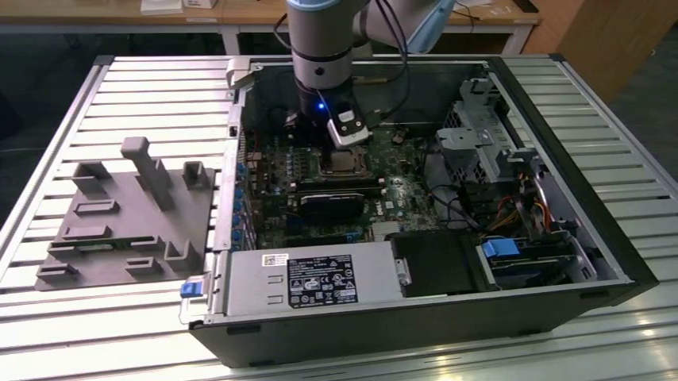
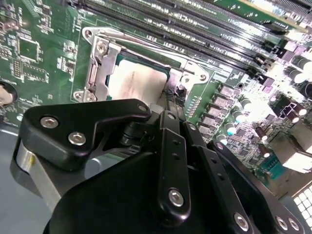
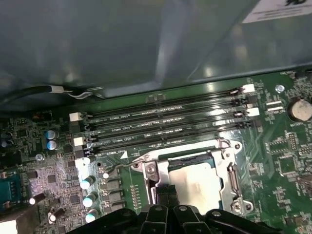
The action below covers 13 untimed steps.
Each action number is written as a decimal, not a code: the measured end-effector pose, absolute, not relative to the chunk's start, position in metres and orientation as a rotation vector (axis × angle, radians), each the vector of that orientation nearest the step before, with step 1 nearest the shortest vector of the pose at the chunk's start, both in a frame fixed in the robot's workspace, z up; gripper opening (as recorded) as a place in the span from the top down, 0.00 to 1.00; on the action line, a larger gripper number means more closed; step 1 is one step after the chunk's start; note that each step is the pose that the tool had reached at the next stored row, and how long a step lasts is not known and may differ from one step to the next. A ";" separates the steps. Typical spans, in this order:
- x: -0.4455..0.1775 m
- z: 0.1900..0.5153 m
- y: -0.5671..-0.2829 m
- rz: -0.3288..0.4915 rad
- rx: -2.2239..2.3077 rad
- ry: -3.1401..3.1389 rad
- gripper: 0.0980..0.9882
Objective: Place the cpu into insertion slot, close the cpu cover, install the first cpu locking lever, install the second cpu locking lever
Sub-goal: 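Close the cpu cover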
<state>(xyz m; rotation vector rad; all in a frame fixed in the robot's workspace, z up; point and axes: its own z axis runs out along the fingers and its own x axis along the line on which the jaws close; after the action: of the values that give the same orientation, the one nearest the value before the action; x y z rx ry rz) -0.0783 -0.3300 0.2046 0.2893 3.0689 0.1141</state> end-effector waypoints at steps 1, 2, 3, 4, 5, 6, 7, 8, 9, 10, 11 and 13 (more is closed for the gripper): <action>-0.079 0.204 -0.330 0.120 0.283 3.070 0.99; -0.079 0.203 -0.330 0.126 0.277 3.070 0.99; -0.080 0.203 -0.330 0.132 0.272 3.071 0.99; -0.080 0.203 -0.330 0.138 0.266 3.072 0.99; -0.080 0.202 -0.330 0.143 0.261 3.072 0.99; -0.080 0.202 -0.330 0.146 0.256 3.072 0.99; -0.080 0.202 -0.330 0.147 0.251 3.073 0.99; -0.080 0.202 -0.330 0.148 0.248 3.073 0.99; -0.080 0.202 -0.330 0.148 0.245 3.073 0.99; -0.080 0.202 -0.330 0.148 0.242 3.074 0.99; -0.080 0.202 -0.330 0.149 0.238 3.074 0.99; -0.080 0.202 -0.330 0.149 0.229 3.074 0.99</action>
<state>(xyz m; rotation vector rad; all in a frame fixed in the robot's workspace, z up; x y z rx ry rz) -0.0799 -0.3302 0.2019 0.2285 3.0744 0.1492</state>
